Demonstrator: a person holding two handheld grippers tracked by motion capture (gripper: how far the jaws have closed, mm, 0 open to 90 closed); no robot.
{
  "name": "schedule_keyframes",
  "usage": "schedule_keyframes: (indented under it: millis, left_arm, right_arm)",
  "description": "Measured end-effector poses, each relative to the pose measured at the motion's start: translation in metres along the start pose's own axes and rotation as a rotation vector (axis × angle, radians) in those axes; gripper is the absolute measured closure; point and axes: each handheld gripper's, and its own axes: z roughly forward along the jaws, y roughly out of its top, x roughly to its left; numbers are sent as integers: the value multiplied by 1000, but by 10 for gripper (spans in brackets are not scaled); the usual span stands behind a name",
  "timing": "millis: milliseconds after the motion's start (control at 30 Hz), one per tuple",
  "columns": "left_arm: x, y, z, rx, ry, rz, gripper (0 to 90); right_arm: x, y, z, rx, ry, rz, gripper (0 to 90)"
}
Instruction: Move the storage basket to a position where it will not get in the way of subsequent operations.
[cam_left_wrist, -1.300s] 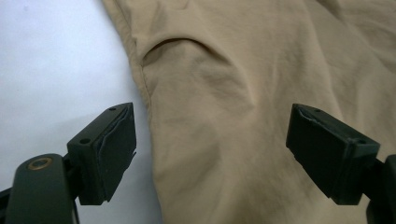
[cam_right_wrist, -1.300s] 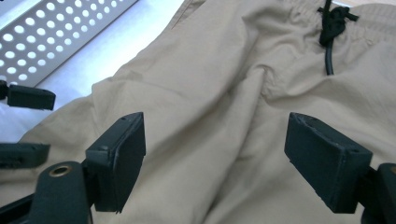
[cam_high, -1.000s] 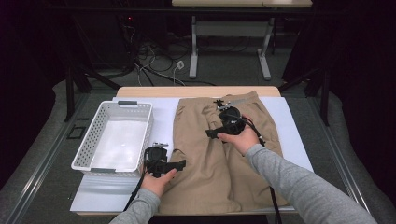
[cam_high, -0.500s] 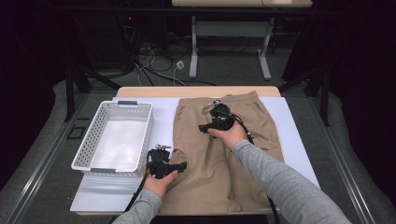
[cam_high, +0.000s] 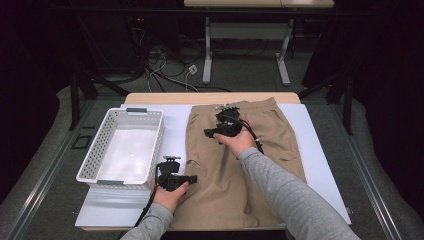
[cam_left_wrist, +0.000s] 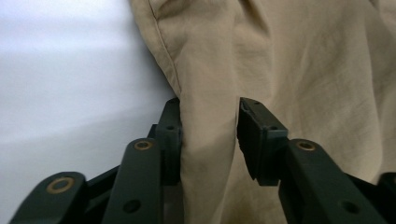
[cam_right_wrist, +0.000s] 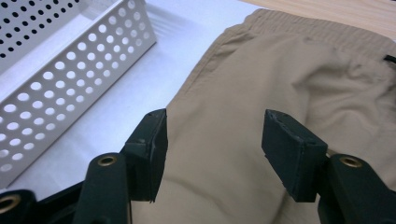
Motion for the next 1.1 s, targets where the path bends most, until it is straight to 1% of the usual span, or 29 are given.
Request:
schedule_keyframes:
  millis: [33, 100, 133, 167, 267, 300, 367, 400, 500, 567, 633, 733, 800, 833, 967, 1000, 1033, 1067, 1100]
  left_arm:
    - [0, 0, 0, 6, -2, 0, 683]
    - [2, 0, 1, 11, -21, -12, 746]
    - [2, 0, 2, 8, -22, -18, 774]
    - [2, -1, 2, 7, -29, -16, 802]
    - [1, -2, 2, -5, -47, -12, 836]
    - [0, -2, 1, -6, -54, -7, 843]
    - [-1, -3, -1, -28, -73, -18, 853]
    - [-2, -3, -1, -29, -82, -22, 855]
    - [-6, -3, -2, -33, -88, -17, 862]
    - [-8, -3, -2, -42, -88, -4, 868]
    - [-11, -3, -2, -47, -88, 8, 872]
    - [-14, -4, -1, -53, -108, 13, 874]
    - [-15, -4, -1, -51, -113, 19, 876]
    - [-15, -5, -1, -51, -113, 20, 876]
    - [-12, -5, -1, -55, -120, 13, 878]
    - [-12, -6, -1, -55, -119, 10, 878]
    - [-11, -6, -1, -58, -120, 11, 879]
    - [-11, -6, -2, -57, -121, 10, 879]
    - [-11, -6, -2, -58, -124, 9, 879]
  right_arm:
    - [1, 1, 2, 1, 3, -4, 406]
    - [3, 1, 6, 4, 2, 7, 417]
    - [3, 1, 8, 5, 6, 13, 420]
    - [3, 2, 11, 7, 4, 16, 420]
    - [2, 2, 18, 18, -8, 31, 419]
    - [1, 2, 20, 22, -13, 32, 420]
    - [1, 2, 25, 27, -14, 42, 421]
    - [0, 2, 27, 34, -18, 42, 421]
    - [0, 1, 34, 55, -19, 51, 421]
    - [1, 1, 39, 66, -17, 52, 411]
    - [4, 0, 45, 77, -11, 47, 399]
    - [10, 0, 54, 90, -8, 34, 382]
    - [13, 0, 60, 101, -6, 22, 372]
    - [15, 0, 64, 98, -2, 26, 371]
    - [22, 0, 76, 122, -8, 8, 365]
    - [23, -1, 79, 126, -8, 8, 364]
    - [26, -2, 82, 131, -11, 21, 362]
    - [26, -2, 85, 133, -9, 1, 361]
    - [27, -2, 87, 137, -12, -2, 359]
